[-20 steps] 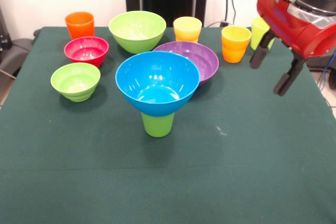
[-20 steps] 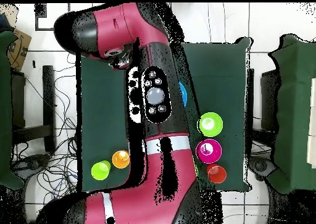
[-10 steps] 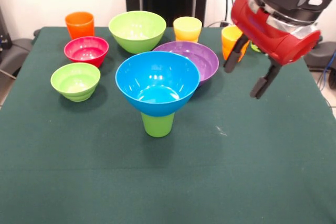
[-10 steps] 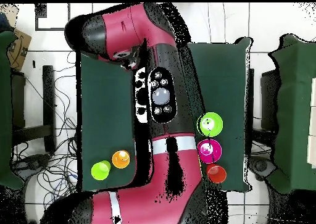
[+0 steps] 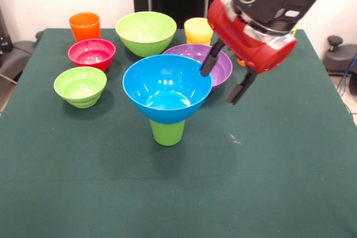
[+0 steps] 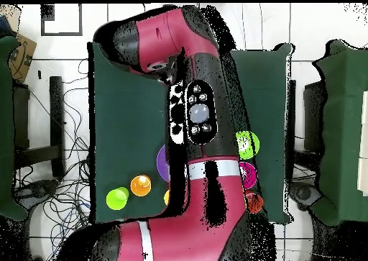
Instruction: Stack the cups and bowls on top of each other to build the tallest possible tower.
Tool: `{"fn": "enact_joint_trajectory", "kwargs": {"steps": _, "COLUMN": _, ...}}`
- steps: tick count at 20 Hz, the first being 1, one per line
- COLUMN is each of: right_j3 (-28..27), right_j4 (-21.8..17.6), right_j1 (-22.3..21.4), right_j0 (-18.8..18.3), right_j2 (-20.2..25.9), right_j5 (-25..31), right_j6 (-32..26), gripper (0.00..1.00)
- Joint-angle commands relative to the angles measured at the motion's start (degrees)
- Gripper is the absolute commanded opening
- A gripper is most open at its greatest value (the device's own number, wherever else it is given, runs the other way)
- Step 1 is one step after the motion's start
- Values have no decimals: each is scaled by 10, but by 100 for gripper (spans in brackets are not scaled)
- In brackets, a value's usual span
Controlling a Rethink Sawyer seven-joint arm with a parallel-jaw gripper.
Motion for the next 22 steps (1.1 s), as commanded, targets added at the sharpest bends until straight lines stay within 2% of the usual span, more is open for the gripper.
{"fn": "enact_joint_trajectory", "kwargs": {"steps": 1, "right_j3": 48, "right_j4": -30, "right_j1": 43, "right_j0": -10, "right_j2": 4, "right_j5": 74, "right_j6": -75, "gripper": 100}}
{"fn": "enact_joint_trajectory", "kwargs": {"steps": 3, "right_j3": 44, "right_j4": -13, "right_j1": 52, "right_j0": -12, "right_j2": 7, "right_j5": 92, "right_j6": -42, "gripper": 100}}
{"fn": "enact_joint_trajectory", "kwargs": {"steps": 6, "right_j3": 27, "right_j4": -28, "right_j1": 62, "right_j0": 6, "right_j2": -9, "right_j5": 108, "right_j6": 1, "gripper": 100}}
{"fn": "enact_joint_trajectory", "kwargs": {"steps": 13, "right_j3": 4, "right_j4": -62, "right_j1": 75, "right_j0": 30, "right_j2": -39, "right_j5": 112, "right_j6": 23, "gripper": 100}}
{"fn": "enact_joint_trajectory", "kwargs": {"steps": 22, "right_j3": -2, "right_j4": -31, "right_j1": 81, "right_j0": 23, "right_j2": -42, "right_j5": 108, "right_j6": 33, "gripper": 100}}
